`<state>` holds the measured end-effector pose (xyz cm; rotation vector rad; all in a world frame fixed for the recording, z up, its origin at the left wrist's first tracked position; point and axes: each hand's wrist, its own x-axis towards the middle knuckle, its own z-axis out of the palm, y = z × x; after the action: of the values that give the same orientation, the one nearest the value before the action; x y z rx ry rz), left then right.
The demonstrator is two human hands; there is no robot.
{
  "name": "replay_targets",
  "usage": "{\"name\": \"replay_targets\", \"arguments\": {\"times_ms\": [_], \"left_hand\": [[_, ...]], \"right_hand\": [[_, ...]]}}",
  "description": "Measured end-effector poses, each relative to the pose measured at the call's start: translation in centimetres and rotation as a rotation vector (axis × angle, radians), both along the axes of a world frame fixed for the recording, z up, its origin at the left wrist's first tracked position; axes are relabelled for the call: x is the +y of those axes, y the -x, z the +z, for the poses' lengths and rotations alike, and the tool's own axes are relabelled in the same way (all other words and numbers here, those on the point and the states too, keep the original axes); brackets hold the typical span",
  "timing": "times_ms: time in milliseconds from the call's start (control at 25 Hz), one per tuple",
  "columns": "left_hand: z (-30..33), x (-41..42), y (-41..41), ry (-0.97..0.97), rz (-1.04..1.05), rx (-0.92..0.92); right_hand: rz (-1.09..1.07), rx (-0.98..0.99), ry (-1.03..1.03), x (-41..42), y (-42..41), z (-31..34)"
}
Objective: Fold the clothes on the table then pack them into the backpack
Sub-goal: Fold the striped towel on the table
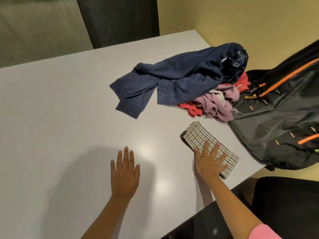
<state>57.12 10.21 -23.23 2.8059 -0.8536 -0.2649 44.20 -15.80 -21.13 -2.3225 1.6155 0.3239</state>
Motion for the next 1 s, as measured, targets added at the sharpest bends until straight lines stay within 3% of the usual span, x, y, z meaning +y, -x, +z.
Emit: {"name": "replay_targets", "arguments": {"times_ms": [160, 520, 640, 840, 1000], "left_hand": [[-0.2, -2.7, -0.2, 0.003, 0.043, -0.011], [-0.4, -3.6, -0.6, 0.018, 0.077, -0.035], [-0.1, -3.6, -1.1, 0.036, 0.064, -0.025], [-0.3, -2.2, -4.2, 0.057, -0.019, -0.042], [-0.4, -1.1, -6.3, 0.065, 0.042, -0.056]], "right_hand": [[-0.08, -0.089, -0.022, -4.0, 1.5, 0.4], [-0.052, 0.029, 0.048, -5.7, 2.5, -0.2], [-0.057, -0.043, 0.12, -5.6, 1.5, 0.2], [0.22, -0.289, 0.276, -6.6, -3.8, 2.7], [0.394, -0.378, 0.402, -10.9, -11.2, 6.7]]}}
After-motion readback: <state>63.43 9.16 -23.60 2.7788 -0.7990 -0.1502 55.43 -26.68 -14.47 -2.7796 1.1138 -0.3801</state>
